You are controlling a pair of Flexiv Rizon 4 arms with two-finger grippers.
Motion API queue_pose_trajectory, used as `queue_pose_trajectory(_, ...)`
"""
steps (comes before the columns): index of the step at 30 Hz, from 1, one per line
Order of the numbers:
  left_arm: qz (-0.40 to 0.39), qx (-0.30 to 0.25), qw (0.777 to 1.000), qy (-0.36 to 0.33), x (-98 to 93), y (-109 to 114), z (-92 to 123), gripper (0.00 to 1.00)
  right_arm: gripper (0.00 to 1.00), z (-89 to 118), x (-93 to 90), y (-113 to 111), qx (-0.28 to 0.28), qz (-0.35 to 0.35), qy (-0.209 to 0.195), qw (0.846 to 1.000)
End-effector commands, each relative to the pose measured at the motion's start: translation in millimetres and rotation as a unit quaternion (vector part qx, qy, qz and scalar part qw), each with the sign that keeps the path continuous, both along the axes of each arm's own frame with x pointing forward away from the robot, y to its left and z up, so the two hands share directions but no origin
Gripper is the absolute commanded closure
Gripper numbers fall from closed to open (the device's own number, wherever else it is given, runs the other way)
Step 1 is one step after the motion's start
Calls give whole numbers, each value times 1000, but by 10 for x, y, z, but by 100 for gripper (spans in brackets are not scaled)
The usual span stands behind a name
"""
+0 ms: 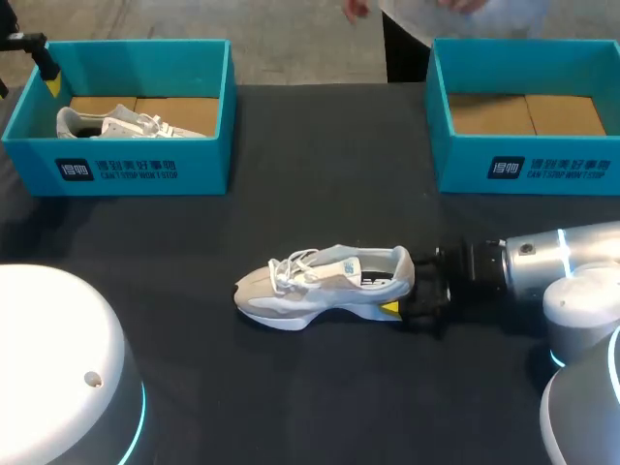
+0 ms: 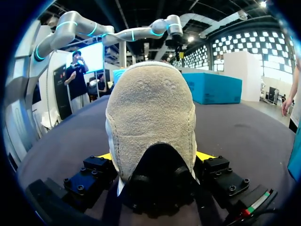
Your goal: Take the shoe out of the shoebox, open the shoe tongue, remove and reinsert the insole, then place the shoe into the shoebox
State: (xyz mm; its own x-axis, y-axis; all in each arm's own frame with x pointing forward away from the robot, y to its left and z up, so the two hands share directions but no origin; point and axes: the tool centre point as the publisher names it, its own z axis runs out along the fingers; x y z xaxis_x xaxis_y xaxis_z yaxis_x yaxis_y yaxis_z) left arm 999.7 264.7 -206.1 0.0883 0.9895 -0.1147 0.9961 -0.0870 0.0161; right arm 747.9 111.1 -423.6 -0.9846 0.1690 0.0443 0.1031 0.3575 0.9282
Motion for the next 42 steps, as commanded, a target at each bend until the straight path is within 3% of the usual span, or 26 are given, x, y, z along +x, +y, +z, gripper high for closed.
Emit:
queue_pose_trajectory(1,0,1,1000,-1,-12,1,1,0,100,5,4,8,-1,0,0,1000)
queue_pose_trajectory(15,0,1,1000,-1,-12,1,1,0,100,5,4,8,-1,0,0,1000)
queue_pose_trajectory(16,1,14,998,61,106,-7,-196,0,100,5,4,8,-1,0,0,1000)
queue_pose_trajectory(21,-4,11,992,122,156,-144,-332,0,100,5,4,8,-1,0,0,1000)
queue_pose_trajectory(28,-11,28,987,161,-22,-568,-367,0,100,5,4,8,-1,0,0,1000)
queue_pose_trajectory(34,-9,41,989,145,-229,-775,-232,0,100,5,4,8,-1,0,0,1000)
queue_pose_trajectory(42,27,51,995,77,-480,-1049,-274,0,100,5,4,8,-1,0,0,1000)
